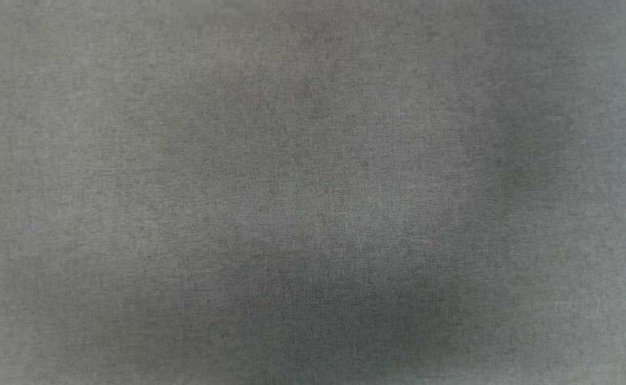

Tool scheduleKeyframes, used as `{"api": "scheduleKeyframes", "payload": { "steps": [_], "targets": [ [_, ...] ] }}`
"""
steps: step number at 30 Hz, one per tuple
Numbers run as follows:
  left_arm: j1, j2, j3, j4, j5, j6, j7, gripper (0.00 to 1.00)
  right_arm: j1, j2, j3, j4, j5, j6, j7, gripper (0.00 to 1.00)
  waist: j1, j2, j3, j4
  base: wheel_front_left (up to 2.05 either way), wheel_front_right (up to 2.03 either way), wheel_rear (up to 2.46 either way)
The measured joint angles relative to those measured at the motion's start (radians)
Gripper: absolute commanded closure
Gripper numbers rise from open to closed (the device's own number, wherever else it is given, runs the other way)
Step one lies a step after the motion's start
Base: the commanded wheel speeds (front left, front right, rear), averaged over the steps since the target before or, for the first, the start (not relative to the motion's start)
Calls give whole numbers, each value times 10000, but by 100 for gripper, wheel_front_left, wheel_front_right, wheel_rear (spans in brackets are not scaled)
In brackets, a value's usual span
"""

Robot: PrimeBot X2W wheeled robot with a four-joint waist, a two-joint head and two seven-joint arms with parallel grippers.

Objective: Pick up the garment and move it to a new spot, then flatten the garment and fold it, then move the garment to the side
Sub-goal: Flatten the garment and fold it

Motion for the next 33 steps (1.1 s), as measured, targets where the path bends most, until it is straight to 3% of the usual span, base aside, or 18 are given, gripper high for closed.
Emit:
{"api": "scheduleKeyframes", "payload": {
  "steps": [5,13,23,28,33],
  "targets": [
    [957,61,-222,-447,-341,0,502,100,438,-167,228,662,157,-2,-199,100,0,0,-93,32,0,0,0],
    [4813,84,-267,-2115,-1074,4,464,100,3054,-744,1398,683,1463,-10,192,100,0,0,-334,59,0,0,0],
    [9801,94,-608,-4372,-771,4,-173,100,8190,-1693,2063,-2226,3567,-19,1549,100,0,0,-960,259,0,0,0],
    [12108,288,-539,-5091,-431,4,-477,100,11467,-1714,1202,-4523,4184,-19,2475,100,0,0,-1398,393,0,0,0],
    [13705,579,-435,-5856,-198,4,-573,100,13680,-1294,359,-6241,4412,-19,3283,100,0,1,-1690,523,0,0,0]
  ]
}}
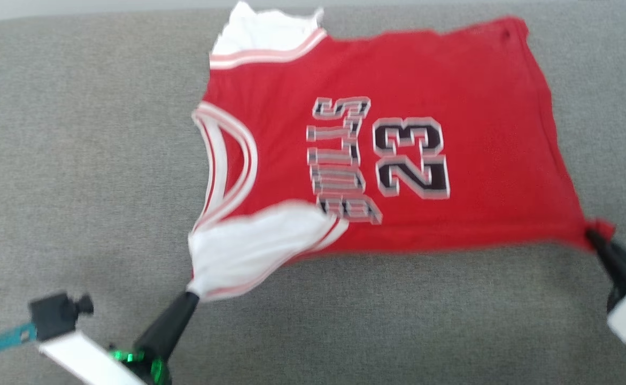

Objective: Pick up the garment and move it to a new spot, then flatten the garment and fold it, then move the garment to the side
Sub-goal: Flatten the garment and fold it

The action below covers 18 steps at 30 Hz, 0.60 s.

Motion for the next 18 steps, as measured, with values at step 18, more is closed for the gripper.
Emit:
{"api": "scheduleKeyframes", "payload": {
  "steps": [18],
  "targets": [
    [-1569,194,606,-105,219,0,1206,100,-958,1057,-454,-706,-307,0,963,100,0,0,268,-285,0,0,0]
  ]
}}
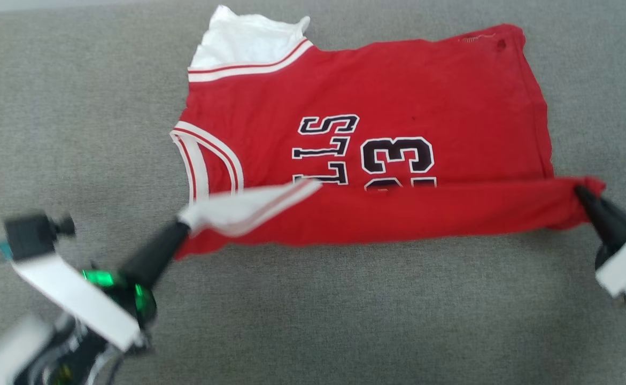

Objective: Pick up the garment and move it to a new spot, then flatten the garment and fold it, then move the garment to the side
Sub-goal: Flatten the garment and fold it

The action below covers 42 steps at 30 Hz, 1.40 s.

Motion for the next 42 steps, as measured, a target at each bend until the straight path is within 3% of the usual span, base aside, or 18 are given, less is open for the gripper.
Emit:
{"api": "scheduleKeyframes", "payload": {
  "steps": [6,15,24,25,26,27,28,36,39,42],
  "targets": [
    [-1506,-456,533,805,-443,0,694,100,-1624,-13,23,1381,-272,-2,-339,100,0,0,299,-48,0,0,0],
    [-2199,-1141,1133,2809,-639,0,1549,100,-3262,320,502,3705,-591,-2,-1189,100,0,0,874,-164,0,0,0],
    [-2533,-1390,637,4140,380,0,1847,100,-3918,151,1229,5181,-635,0,-2326,100,0,0,1156,-147,0,0,0],
    [-2606,-1384,522,4188,502,0,1787,87,-3940,100,1350,5233,-667,0,-2410,84,0,0,1132,-144,0,0,0],
    [-2698,-1350,401,4217,765,0,1695,52,-3944,44,1471,5256,-698,0,-2527,76,0,0,1099,-141,0,0,0],
    [-2803,-1264,255,4243,999,0,1572,0,-3945,-25,1578,5275,-746,0,-2675,21,0,0,1059,-139,0,0,0],
    [-2913,-1139,67,4243,1154,0,1509,0,-3946,-111,1655,5281,-813,0,-2801,0,0,0,1013,-136,0,0,0],
    [-3974,598,-1864,3684,3281,0,761,0,-3242,-600,1714,4362,-1043,0,-3465,0,-1,0,434,-34,0,0,0],
    [-4270,1133,-2479,3319,3273,0,1227,0,-2734,-679,1455,3756,-1141,-2,-3505,0,0,0,233,18,0,0,0],
    [-4320,1651,-3122,3106,3070,0,2412,0,-2309,-625,1204,3114,-1229,0,-3386,0,0,0,116,25,0,0,0]
  ]
}}
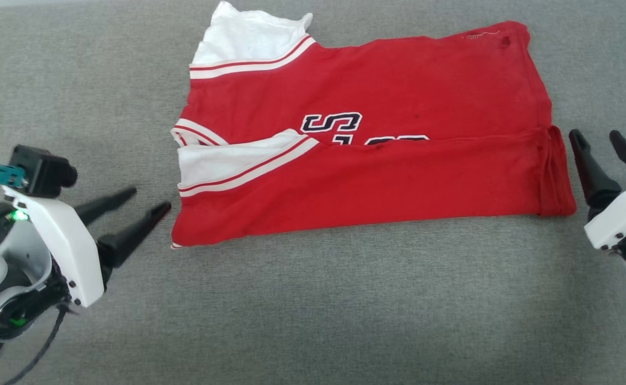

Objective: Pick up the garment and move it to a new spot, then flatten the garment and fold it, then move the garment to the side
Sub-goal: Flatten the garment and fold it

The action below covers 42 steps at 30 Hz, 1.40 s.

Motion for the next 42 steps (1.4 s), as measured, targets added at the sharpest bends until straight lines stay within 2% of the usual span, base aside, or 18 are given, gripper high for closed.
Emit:
{"api": "scheduleKeyframes", "payload": {
  "steps": [5,9,20,21,22,24,25,30,33,37,42],
  "targets": [
    [-30,56,-447,174,-639,0,1145,0,372,414,-111,-821,-259,-2,293,0,0,0,56,-188,0,0,0],
    [-52,-209,-614,408,-1442,0,1768,0,435,729,-121,-1158,-347,0,430,0,0,0,207,-412,0,0,0],
    [-638,-650,-965,1511,-2251,-21,3269,0,516,1024,-224,-1440,-416,-2,554,0,0,1,612,-886,0,0,0],
    [-668,-660,-968,1530,-2347,-19,3382,3,516,1014,-224,-1452,-437,-2,566,0,0,0,632,-909,0,0,0],
    [-713,-654,-974,1538,-2403,-19,3475,21,514,986,-199,-1471,-468,-2,621,0,0,0,647,-925,0,0,0],
    [-767,-654,-993,1572,-2408,-19,3515,91,514,851,-29,-1521,-518,0,855,0,0,0,674,-945,0,0,0],
    [-789,-654,-999,1593,-2410,-15,3513,100,515,756,67,-1542,-541,0,1055,0,0,1,685,-949,0,0,0],
    [-846,-903,-1080,1509,-2370,-4,3254,100,612,-257,918,-1628,-600,0,3214,0,0,0,708,-861,0,0,0],
    [-883,-1108,-1112,1398,-2328,-4,3055,100,714,-558,1011,-1764,-426,0,4253,0,1,0,716,-730,0,0,0],
    [-945,-1262,-1212,1220,-2270,-4,2882,100,528,-617,867,-1816,-541,-2,4974,0,0,0,782,-578,0,0,0],
    [-1006,-1406,-1277,1120,-2245,-4,2692,100,187,-370,692,-1289,-838,0,5432,0,0,0,843,-432,0,0,0]
  ]
}}
